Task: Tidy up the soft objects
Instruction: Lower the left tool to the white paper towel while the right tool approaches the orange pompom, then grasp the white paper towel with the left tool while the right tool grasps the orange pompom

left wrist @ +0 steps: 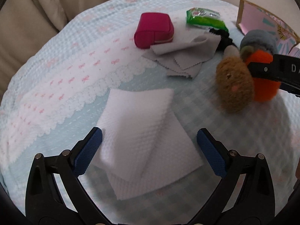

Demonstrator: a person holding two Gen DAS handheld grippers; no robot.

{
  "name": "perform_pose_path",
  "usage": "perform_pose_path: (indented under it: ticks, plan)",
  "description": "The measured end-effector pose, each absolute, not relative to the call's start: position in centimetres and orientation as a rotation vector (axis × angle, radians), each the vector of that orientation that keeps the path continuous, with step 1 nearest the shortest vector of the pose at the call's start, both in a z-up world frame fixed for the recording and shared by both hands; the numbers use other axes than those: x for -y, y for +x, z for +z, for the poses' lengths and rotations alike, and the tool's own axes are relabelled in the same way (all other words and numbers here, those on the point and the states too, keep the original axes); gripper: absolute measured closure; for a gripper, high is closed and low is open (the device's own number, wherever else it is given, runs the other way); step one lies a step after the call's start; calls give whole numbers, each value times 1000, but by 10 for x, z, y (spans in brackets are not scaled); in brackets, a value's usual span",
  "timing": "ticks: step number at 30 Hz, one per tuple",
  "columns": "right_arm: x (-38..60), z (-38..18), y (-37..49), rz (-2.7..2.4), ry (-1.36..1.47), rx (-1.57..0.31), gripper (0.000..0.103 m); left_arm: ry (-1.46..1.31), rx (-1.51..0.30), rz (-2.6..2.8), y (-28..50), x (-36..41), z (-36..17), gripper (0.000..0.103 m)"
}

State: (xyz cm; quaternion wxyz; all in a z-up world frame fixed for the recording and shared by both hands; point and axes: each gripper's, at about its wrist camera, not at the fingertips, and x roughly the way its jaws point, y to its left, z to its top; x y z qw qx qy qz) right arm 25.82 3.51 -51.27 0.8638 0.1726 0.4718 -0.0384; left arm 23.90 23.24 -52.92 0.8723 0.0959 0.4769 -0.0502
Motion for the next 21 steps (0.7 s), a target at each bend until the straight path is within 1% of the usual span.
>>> perform_pose_path:
  ticks: [2,3,5,7,8,9,10,12,13,14,15,16,18,21]
  plan:
    - [-34,-520,263,-72,400,-1005,41,186,-996,-111,240,-235,-531,3]
    - [-33,-524,264,-69,418,-1013,45,176,-1000,-114,241,-236,-532,3]
    - [-32,-526,265,-71,439,-1017,46,147,-1013,-122,241,-239,-533,5]
    - [-30,-526,264,-71,463,-1011,50,138,-1017,-125,242,-240,-533,9]
    - [-30,-526,264,-68,471,-1011,53,139,-1018,-127,243,-240,-533,13]
    - [-29,-526,264,-66,474,-1011,57,139,-1018,-130,242,-239,-532,18]
    - [-30,-526,264,-60,475,-1010,62,139,-1017,-131,242,-238,-531,21]
    - [-31,-526,262,-45,476,-1007,68,142,-1016,-128,242,-239,-529,35]
    - [-32,-525,261,-43,471,-1005,69,143,-1016,-126,242,-239,-528,40]
    - [-34,-524,261,-41,461,-1005,70,145,-1013,-118,241,-241,-525,53]
    - [-35,-523,260,-38,450,-1004,70,147,-1013,-111,242,-242,-524,63]
    - [-36,-522,260,-35,442,-1002,71,148,-1017,-102,242,-244,-523,66]
    - [-40,-519,258,-28,425,-998,71,144,-1021,-90,243,-249,-521,79]
    - [-43,-514,256,-20,406,-988,71,129,-1029,-81,245,-255,-519,86]
